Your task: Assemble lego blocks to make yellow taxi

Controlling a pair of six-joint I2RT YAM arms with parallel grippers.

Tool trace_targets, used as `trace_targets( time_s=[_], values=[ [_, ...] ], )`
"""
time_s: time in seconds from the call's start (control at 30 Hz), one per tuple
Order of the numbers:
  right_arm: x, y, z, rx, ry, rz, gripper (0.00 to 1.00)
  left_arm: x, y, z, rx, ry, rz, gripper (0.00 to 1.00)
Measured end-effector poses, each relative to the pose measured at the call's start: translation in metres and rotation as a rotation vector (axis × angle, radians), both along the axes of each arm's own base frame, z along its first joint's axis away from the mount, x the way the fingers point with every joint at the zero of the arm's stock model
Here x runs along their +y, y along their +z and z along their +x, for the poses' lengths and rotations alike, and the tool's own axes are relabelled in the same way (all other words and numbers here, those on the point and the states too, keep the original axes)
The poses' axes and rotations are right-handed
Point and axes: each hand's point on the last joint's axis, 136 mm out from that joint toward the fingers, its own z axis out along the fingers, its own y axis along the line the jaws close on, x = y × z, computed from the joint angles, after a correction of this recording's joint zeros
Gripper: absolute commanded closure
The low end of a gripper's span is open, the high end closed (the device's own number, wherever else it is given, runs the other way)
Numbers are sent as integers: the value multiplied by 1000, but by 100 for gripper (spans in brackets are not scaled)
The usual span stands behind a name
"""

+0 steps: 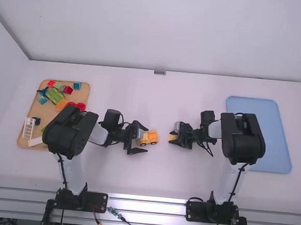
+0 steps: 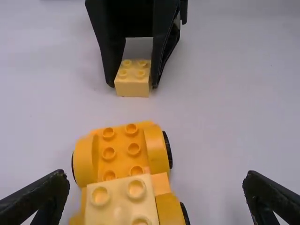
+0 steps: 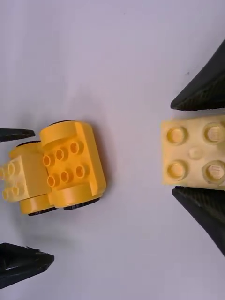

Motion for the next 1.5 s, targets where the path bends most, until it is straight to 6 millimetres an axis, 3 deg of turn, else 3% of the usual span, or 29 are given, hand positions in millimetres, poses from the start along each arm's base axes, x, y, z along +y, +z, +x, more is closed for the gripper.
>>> trace_targets(
  time_s=[0.17, 0.33, 0.43, 0.5, 0.6, 0.7, 0.9, 0.97, 1.37, 1.5],
  values=[
    [0, 0, -1, 7, -1, 0, 61, 0, -2, 17, 23, 58, 27, 1],
    [1, 0, -1, 8, 2, 0, 64, 0, -7, 19, 39, 80, 47, 4],
    [1, 0, -1, 8, 1, 0, 67, -1, -9, 19, 35, 81, 57, 14],
    [1, 0, -1, 7, 2, 0, 67, -2, -10, 19, 37, 83, 64, 26],
    [1, 0, -1, 7, 2, 0, 66, -2, -10, 19, 32, 85, 70, 29],
    [1, 0, -1, 8, 1, 1, 67, -2, -12, 20, 31, 91, 77, 41],
    [2, 3, -2, 8, 6, 21, 66, -2, -11, 21, 19, 86, 77, 43],
    [3, 4, -2, 9, 8, 30, 67, -2, -11, 20, 12, 82, 79, 49],
    [4, 8, -10, 76, 2, 44, 68, -4, -14, 2, 7, -9, 70, 51],
    [10, 20, -9, 90, -7, 43, 71, -5, -14, 0, 8, -40, 76, 51]
  ],
)
